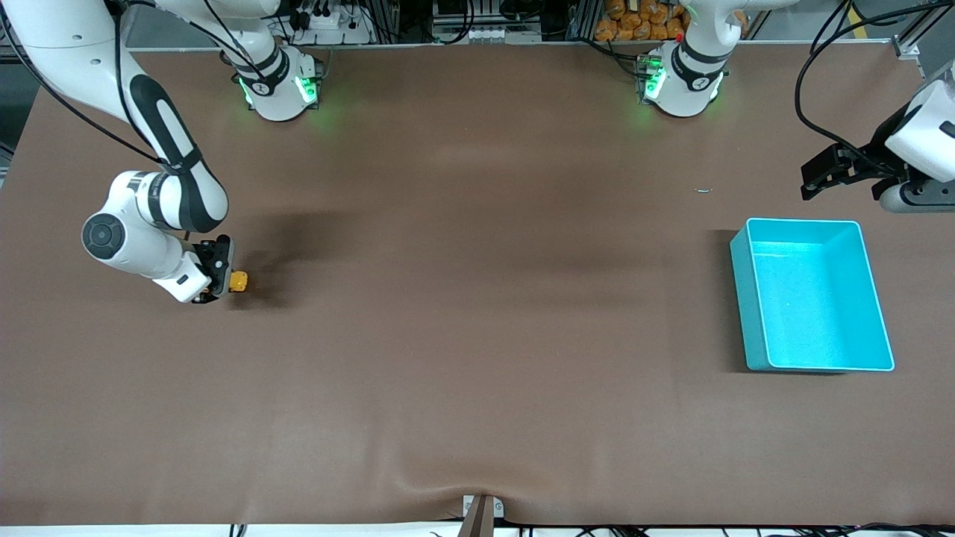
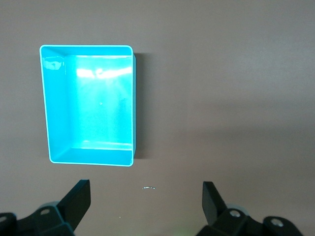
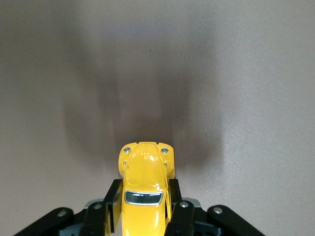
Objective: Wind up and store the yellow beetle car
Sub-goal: 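Drag the car backward along the table with the right gripper, then open the right gripper, releasing the car to drive toward the bin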
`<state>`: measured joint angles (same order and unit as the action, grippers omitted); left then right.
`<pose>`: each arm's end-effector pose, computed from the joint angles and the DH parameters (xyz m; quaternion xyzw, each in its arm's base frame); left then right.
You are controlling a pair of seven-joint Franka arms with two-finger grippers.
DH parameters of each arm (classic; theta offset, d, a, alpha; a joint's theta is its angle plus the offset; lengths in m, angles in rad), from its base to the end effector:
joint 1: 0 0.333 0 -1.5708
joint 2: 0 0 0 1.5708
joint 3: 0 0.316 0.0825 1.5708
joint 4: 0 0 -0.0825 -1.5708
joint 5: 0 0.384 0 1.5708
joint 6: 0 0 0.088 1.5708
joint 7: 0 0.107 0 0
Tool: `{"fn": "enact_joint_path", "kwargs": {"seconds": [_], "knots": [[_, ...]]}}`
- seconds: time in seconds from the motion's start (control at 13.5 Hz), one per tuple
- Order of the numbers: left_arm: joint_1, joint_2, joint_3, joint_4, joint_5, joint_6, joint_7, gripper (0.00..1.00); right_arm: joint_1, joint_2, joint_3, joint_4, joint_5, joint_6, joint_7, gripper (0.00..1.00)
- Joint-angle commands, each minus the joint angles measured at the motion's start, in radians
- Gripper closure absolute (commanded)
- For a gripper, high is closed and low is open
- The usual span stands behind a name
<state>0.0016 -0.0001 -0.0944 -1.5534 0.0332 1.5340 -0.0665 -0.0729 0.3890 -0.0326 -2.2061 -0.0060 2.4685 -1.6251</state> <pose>0.5489 -0.0474 0.6296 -0.9997 0.0127 0.0083 0.0173 0.5370 -0.0573 0.1918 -0.7212 -0.6898 0.0470 0.0429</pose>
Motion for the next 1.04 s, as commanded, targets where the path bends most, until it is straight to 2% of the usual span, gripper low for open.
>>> {"fn": "enact_joint_path", "kwargs": {"seconds": [0.0,0.37,0.96], "knots": [[0.008,-0.001,-0.005,0.001,-0.018,0.005,-0.001,0.00,-0.031,0.099,0.006,0.068,-0.023,0.029,-0.019,0.00],[0.008,-0.001,-0.005,0.001,-0.018,0.005,-0.001,0.00,-0.068,0.096,0.008,0.235,-0.019,-0.225,-0.041,0.00],[0.008,0.003,-0.005,0.001,-0.018,0.005,-0.001,0.00,-0.091,0.097,0.008,0.240,-0.008,-0.240,-0.038,0.00]]}}
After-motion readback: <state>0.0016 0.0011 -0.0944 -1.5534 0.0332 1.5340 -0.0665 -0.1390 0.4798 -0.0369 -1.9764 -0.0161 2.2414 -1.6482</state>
